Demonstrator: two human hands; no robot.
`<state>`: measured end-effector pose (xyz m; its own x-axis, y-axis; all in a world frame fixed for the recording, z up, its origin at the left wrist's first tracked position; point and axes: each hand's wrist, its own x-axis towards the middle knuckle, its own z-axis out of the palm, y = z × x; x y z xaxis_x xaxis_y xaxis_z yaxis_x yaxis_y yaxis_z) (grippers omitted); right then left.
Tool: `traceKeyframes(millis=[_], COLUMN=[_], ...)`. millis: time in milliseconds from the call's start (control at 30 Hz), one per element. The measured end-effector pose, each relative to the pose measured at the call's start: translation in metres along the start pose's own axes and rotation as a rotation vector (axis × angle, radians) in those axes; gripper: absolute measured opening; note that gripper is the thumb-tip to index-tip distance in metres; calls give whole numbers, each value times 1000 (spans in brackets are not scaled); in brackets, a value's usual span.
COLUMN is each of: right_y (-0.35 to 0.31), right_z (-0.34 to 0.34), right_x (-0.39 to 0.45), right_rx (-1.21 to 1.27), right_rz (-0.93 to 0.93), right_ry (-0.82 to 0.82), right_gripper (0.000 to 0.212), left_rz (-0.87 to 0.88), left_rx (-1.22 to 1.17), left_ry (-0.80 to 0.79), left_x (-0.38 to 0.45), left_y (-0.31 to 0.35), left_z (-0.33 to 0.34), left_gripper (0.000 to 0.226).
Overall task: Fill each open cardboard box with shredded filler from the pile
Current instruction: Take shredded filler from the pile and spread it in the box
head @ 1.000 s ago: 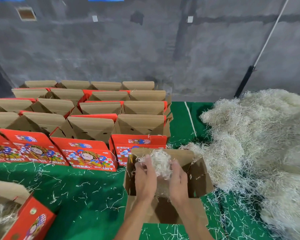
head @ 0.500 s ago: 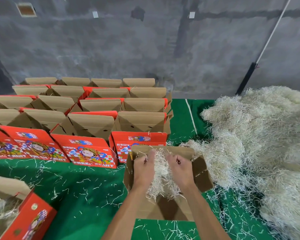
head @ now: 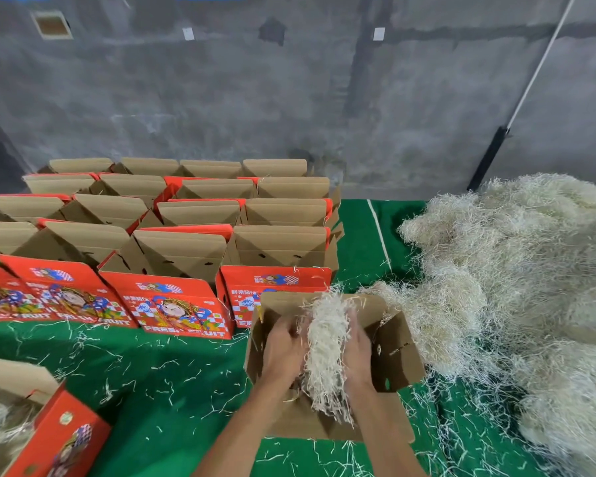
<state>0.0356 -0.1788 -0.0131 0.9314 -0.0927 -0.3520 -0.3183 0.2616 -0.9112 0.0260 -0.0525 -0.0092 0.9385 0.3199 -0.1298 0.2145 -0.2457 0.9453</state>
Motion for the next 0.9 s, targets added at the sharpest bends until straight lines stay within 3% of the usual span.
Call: traceKeyframes(millis=[67,167,200,300,333,367,433,533,567,667,700,800,900], right_y=[1,4,6,7,5,2,-5,-5,-3,6,8,4,-8], right_z=[6,20,23,12,2,-10,-32,-44,-41,-18,-10,-10,-46], right_x=[3,1,1,8,11,16,23,25,22,10,7,9,20], right_rx=[-121,-167,-199,-299,-318,-332,-306,-198,-172,-312,-386,-466,-388], right_rz=[-251,-371,-403,-405,-388,-375,-333,-240,-233,-250,-270,-397,-347], right_ry=[113,152,152,89,70,66,107,204,193,54,5,-36,16], right_gripper=[46,3,7,59,67,68,64,64,68,74,75,52,41], left_rz=[-90,-163,-142,-214,-180,-172,-192,-243,-270,-325,-336,-344,-272], left_rx=[-103,-153,-117,-181,-149,-129,-187,-320,-395,-439,-380,-169,-184], left_ry=[-51,-78,-70,-17,-28,-22,45,174,183,17,-19,46,114], left_x=[-7,-13,-12,-12,-10,-5,6,10,11,4,1,0,10], left_y=[-5,-10,-13,-13,-8,-8,-7,-2,-2,4,4,-6,-6], left_z=[3,19,24,25,17,7,-11,-14,-10,15,25,35,4], left_gripper=[56,14,14,25,23,35,56,40,48,89,86,58,66])
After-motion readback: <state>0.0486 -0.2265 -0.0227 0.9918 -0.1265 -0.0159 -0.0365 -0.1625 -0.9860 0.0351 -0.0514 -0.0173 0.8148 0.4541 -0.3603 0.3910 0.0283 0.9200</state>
